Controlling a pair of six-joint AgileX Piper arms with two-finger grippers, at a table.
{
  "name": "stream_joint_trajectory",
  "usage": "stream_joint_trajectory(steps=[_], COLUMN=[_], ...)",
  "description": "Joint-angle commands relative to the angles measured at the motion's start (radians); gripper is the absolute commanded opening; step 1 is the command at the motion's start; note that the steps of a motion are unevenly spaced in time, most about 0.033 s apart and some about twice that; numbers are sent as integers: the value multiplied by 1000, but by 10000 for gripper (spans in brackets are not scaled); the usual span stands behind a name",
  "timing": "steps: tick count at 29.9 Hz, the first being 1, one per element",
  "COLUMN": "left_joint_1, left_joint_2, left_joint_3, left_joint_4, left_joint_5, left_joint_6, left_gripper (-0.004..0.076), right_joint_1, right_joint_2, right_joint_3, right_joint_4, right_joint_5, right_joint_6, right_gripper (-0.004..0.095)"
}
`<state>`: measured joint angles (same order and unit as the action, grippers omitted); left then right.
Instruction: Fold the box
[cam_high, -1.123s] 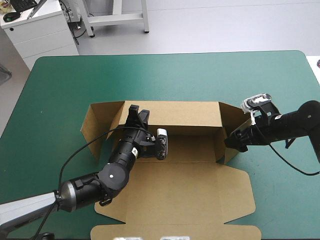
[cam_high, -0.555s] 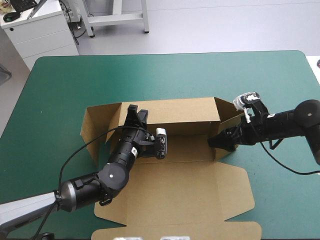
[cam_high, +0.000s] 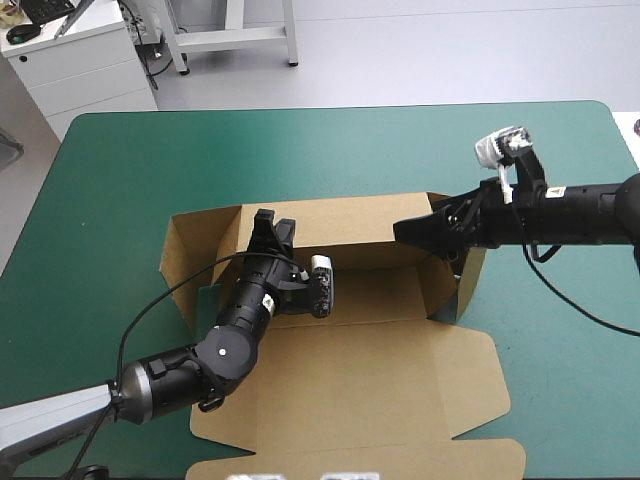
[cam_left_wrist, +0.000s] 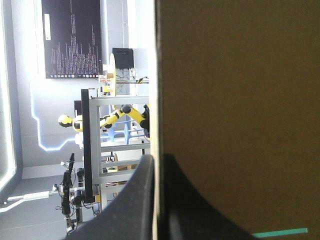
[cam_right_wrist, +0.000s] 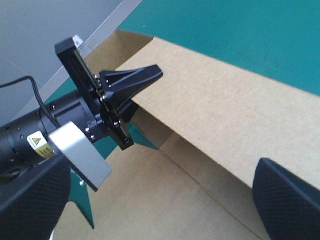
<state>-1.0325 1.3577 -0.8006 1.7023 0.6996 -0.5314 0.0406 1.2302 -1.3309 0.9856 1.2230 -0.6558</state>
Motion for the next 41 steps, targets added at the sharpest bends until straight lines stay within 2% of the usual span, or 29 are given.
stream_joint_trajectory(steps=[1,3,6,11,15,20,25,41], left_joint_1=[-7,-7,-7,-7,-7,-7,-7,-7], left_joint_2=[-31,-31,-31,-31,-31,-31,-31,-31], left_joint_3=[-20,-20,-20,-20,-20,-20,-20,-20], left_joint_4=[100,100,100,100,100,100,100,100], left_joint_5=[15,8,-5,-9,-9,-7,-5,-7], left_joint_6=[-10,-10,-10,-13,-13,-10,-8,-8], left_gripper=[-10,-10,-10,-10,-10,-10,-10,-10], right_joint_1=[3,3,3,3,3,-6,-57,-77], right_joint_2=[-20,-1,49,171,285,411,479,499], right_joint_3=[-114,-166,-242,-365,-471,-570,-586,-585], right_joint_4=[-111,-273,-457,-665,-757,-799,-739,-708], right_joint_5=[-103,-154,-154,-98,-22,30,30,34], right_joint_6=[192,331,463,585,607,607,607,581], right_gripper=[900,900,900,900,900,900,900,900])
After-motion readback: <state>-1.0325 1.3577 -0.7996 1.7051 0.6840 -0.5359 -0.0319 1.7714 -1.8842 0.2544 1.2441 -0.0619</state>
